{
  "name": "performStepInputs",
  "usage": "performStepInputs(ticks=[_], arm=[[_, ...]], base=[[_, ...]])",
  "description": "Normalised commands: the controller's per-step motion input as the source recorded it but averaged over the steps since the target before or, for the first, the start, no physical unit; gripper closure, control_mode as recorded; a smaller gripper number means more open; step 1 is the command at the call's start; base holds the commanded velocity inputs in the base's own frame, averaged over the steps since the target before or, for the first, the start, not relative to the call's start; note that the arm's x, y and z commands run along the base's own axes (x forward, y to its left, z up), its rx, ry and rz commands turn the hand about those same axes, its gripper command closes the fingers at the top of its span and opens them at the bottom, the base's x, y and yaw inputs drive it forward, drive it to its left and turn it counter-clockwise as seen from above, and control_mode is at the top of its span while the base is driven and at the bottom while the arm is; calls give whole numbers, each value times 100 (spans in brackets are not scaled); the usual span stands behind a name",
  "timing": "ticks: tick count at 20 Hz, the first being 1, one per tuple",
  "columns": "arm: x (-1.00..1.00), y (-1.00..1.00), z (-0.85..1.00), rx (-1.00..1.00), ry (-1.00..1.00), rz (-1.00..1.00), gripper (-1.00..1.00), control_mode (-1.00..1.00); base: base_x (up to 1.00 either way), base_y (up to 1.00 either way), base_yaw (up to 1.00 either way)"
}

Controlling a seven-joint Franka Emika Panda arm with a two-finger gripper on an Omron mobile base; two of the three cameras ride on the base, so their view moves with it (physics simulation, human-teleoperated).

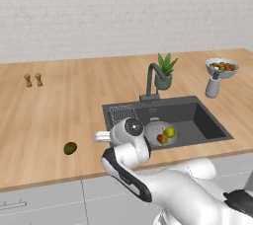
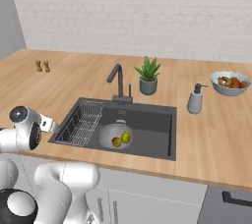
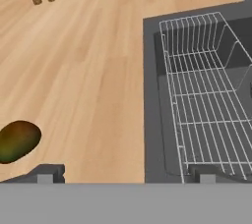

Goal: Put the colander in the sink, put the pear, mango, mango in the colander, and turn on the sink faucet and pour water over the colander.

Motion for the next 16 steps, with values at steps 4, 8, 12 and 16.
performStepInputs(ticks=[4, 8, 12, 16], arm=[[67, 57, 13, 0, 9, 0, -100, -100], [9, 16, 82, 0, 14, 0, -100, -100], [-36, 0, 100, 0, 20, 0, -100, -100], [-55, 24, 100, -2, 27, -7, -100, -100]], base=[[0, 0, 0], [0, 0, 0], [0, 0, 0], [0, 0, 0]])
